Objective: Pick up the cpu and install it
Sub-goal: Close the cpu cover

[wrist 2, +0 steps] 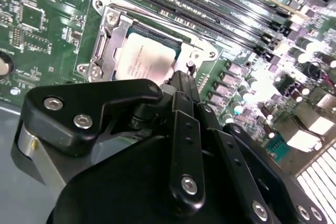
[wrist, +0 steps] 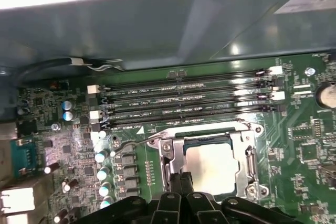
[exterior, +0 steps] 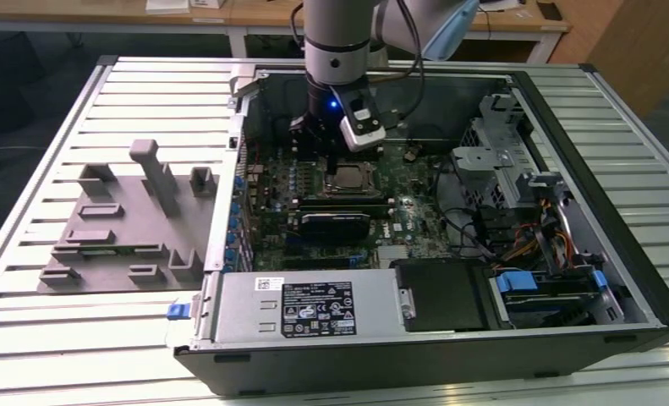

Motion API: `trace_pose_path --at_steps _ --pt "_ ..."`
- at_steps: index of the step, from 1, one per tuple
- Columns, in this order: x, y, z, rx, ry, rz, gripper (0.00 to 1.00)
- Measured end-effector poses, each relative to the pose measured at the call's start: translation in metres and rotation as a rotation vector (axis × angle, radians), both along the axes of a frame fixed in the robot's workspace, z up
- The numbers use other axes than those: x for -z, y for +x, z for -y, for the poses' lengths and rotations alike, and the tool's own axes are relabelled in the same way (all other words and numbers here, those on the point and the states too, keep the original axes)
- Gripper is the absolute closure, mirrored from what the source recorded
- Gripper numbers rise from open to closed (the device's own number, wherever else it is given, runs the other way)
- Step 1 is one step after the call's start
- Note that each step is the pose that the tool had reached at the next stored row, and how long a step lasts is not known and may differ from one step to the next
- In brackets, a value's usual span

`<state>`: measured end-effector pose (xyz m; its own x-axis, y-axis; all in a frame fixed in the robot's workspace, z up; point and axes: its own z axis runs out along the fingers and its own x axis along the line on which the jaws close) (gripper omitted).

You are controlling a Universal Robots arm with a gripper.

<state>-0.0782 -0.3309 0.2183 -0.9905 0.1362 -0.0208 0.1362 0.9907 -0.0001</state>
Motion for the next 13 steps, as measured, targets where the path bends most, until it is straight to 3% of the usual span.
trace_pose_path --at_steps 13 --pt "-0.0246 0.000 0.0000 0.000 0.0000 0.0055 0.89"
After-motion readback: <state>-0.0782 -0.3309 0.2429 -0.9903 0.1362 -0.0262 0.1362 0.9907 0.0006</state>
